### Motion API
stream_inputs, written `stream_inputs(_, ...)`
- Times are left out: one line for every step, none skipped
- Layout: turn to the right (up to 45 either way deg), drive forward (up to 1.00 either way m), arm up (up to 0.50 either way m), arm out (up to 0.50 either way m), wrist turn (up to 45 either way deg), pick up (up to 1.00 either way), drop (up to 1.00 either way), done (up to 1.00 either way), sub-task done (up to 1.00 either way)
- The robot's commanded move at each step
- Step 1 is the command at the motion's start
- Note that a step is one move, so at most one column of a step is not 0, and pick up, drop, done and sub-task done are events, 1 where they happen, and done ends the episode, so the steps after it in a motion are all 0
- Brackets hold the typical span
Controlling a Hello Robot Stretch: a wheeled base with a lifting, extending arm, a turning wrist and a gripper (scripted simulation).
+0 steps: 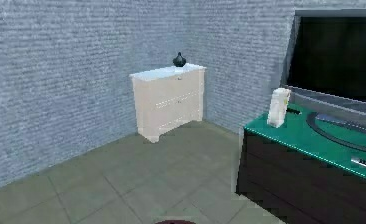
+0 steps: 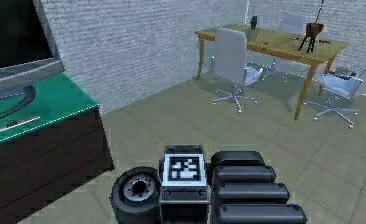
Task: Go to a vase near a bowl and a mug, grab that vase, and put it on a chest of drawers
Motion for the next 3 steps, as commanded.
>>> stream_inputs(0.0, 1.0, 0.0, 0.0, 0.0, 0.0, 0.0, 0.0, 0.0)
stream_inputs(6.0, 0.0, 0.0, 0.0, 0.0, 0.0, 0.0, 0.0, 0.0)
stream_inputs(0.0, 0.25, 0.0, 0.0, 0.0, 0.0, 0.0, 0.0, 0.0)
